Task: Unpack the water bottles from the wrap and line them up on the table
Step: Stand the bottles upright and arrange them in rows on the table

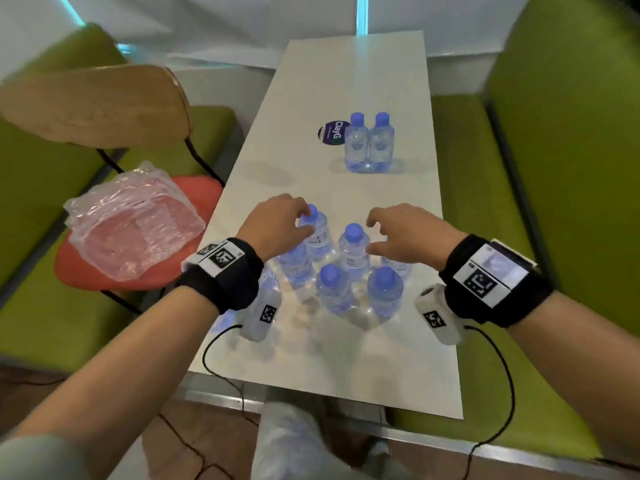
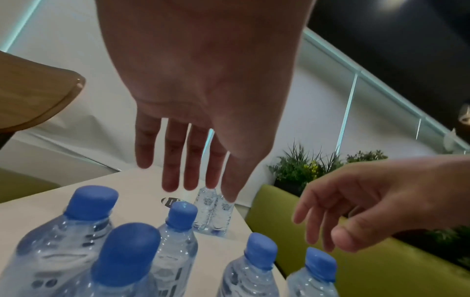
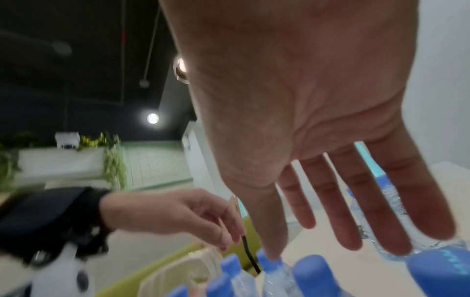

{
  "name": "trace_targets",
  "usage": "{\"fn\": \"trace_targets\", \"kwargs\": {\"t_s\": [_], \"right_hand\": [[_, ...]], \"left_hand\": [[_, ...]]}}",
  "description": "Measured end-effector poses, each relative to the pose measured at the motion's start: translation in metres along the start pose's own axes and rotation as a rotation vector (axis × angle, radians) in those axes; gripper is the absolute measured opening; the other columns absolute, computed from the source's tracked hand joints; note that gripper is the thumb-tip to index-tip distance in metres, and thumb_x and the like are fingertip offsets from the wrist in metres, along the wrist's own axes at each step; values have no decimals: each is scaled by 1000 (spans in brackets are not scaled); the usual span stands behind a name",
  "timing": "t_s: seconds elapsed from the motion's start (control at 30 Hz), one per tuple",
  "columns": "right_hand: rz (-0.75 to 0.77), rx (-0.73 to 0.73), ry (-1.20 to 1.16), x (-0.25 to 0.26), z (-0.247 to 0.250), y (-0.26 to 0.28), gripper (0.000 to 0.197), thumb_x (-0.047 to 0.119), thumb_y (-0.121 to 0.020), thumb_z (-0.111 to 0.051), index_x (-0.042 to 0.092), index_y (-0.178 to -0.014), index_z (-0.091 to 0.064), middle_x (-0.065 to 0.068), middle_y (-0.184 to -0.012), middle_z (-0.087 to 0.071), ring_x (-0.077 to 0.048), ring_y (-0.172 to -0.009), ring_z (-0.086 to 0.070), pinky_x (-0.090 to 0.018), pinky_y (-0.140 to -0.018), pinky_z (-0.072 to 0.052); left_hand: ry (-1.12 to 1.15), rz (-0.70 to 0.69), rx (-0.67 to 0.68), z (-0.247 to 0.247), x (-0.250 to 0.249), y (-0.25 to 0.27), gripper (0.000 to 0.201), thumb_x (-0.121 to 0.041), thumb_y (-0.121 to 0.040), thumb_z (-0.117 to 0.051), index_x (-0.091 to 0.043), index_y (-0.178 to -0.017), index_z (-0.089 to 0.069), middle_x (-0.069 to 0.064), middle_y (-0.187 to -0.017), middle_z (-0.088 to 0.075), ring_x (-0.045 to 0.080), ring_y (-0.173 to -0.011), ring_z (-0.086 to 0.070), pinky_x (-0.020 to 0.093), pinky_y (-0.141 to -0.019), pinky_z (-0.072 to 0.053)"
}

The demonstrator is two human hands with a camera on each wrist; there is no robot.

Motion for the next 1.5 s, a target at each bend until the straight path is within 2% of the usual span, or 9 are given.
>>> {"fn": "trace_targets", "kwargs": {"t_s": [0.27,0.4,0.63,0.73,0.9,1.0,1.17,1.33,1.5], "right_hand": [[44,55,171,17,-21,-46,41,31,-91,-60,11,-125,-50,-14,-112,-60,-33,-101,-59,-34,-72,-42],[61,101,196,19,-31,-68,38,29,-92,-57,10,-123,-52,-14,-111,-61,-34,-101,-59,-32,-69,-37],[57,76,233,15,-21,-87,25,25,-92,-55,11,-112,-56,-10,-96,-59,-26,-76,-45,-30,-65,-30],[36,55,173,8,-6,-98,28,28,-90,-59,13,-113,-57,-10,-101,-61,-27,-82,-51,-30,-65,-33],[-19,-24,156,-12,26,-124,32,32,-90,-59,14,-117,-59,-12,-107,-62,-33,-97,-59,-31,-68,-37],[-43,-50,179,-21,40,-144,29,31,-90,-59,14,-113,-61,-11,-107,-62,-32,-98,-59,-31,-69,-38],[-96,-44,216,-39,48,-175,23,27,-90,-57,12,-106,-61,-8,-89,-53,-30,-80,-50,-32,-67,-38],[-138,-44,115,-56,44,-189,25,28,-93,-54,10,-109,-59,-12,-96,-59,-28,-80,-47,-31,-69,-36],[-136,-33,62,-61,44,-186,36,31,-90,-61,11,-119,-57,-15,-109,-63,-32,-92,-56,-31,-72,-38]], "left_hand": [[-122,58,172,-29,-3,-54,45,-30,-90,-59,-14,-132,-52,15,-126,-54,35,-113,-55,31,-88,-40],[-192,22,257,-41,-1,-77,34,-21,-88,-61,-7,-119,-61,15,-116,-64,33,-105,-61,33,-81,-46],[-122,-13,332,-38,4,-106,32,-18,-75,-76,-10,-105,-71,10,-105,-68,28,-92,-65,28,-67,-45],[-98,-42,340,-33,-2,-120,29,-21,-72,-79,-12,-99,-73,7,-96,-72,23,-80,-64,25,-64,-44],[-30,-33,348,-22,-11,-152,23,-20,-70,-80,-14,-91,-74,-3,-59,-65,18,-70,-68,19,-48,-39],[-38,-45,327,-17,-18,-174,22,-20,-70,-78,-14,-91,-73,-1,-62,-67,19,-76,-71,21,-52,-41],[-46,-46,317,-18,-25,-207,23,-20,-69,-79,-14,-90,-73,-1,-61,-66,20,-77,-71,23,-56,-44],[-38,-63,262,-25,-23,-223,28,-19,-74,-77,-12,-101,-72,1,-69,-61,25,-89,-68,27,-68,-44],[-17,-95,232,-27,-17,-225,36,-19,-76,-77,-15,-111,-69,7,-104,-68,26,-95,-61,29,-72,-42]]}}
Point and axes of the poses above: each hand's wrist, its own y-axis away from the middle knuckle, its own z-axis out of the back of the hand, x = y × z, the point moved 8 cm from there along -y, towards the middle knuckle
